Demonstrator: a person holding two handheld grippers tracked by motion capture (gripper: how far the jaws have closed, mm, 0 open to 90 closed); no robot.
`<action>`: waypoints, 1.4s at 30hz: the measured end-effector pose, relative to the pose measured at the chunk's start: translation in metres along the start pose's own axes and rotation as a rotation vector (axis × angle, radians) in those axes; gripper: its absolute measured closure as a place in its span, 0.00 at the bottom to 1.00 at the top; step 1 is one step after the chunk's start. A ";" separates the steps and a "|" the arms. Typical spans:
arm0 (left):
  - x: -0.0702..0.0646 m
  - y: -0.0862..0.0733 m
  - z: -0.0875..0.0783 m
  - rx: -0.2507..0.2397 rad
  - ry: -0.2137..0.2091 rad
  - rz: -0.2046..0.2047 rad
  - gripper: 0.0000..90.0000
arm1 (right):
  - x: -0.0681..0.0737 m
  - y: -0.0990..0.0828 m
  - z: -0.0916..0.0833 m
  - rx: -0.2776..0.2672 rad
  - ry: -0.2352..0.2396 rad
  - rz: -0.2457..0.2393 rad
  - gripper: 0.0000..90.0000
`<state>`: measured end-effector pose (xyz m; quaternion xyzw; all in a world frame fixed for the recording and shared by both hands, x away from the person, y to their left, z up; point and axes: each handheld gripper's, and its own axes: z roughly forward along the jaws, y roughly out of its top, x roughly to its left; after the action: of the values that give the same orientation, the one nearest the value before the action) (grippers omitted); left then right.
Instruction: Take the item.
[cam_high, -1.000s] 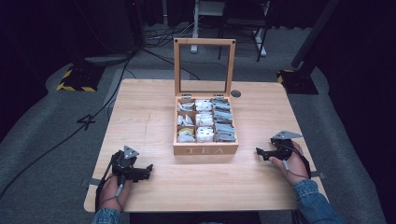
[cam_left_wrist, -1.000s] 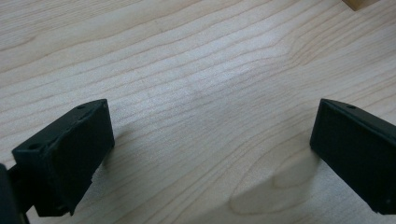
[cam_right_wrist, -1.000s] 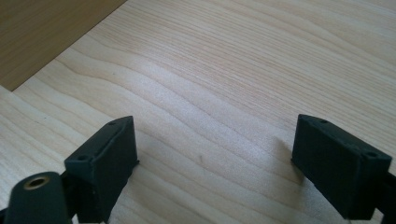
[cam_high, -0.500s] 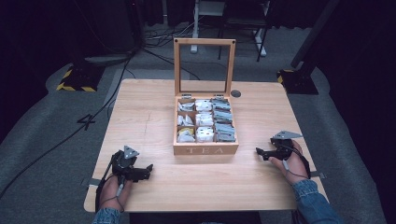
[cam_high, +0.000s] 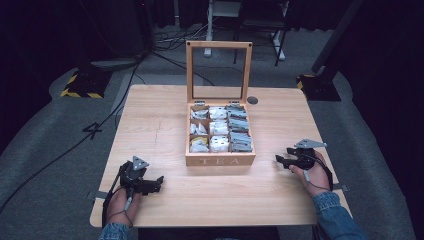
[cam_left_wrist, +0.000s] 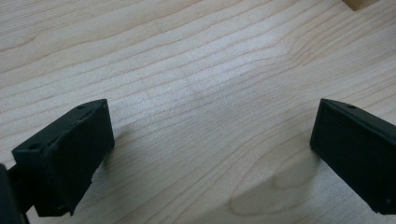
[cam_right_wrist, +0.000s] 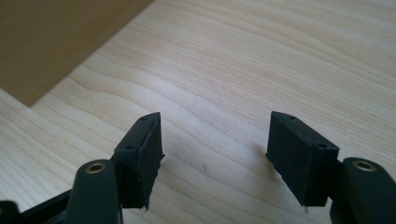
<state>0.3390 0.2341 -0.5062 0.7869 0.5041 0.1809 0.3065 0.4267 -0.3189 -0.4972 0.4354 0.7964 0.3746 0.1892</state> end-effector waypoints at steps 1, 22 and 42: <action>0.000 0.000 0.000 0.000 0.000 0.000 0.00 | 0.000 0.001 -0.002 -0.006 0.003 0.009 0.41; 0.000 0.000 0.000 0.000 0.000 -0.003 0.00 | 0.033 0.042 -0.032 -0.119 0.083 0.030 0.48; 0.000 0.000 0.000 0.000 0.000 -0.003 0.00 | 0.073 0.078 -0.040 -0.183 0.187 -0.011 0.49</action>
<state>0.3392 0.2338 -0.5063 0.7861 0.5052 0.1804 0.3070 0.4049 -0.2487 -0.4102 0.3751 0.7755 0.4835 0.1552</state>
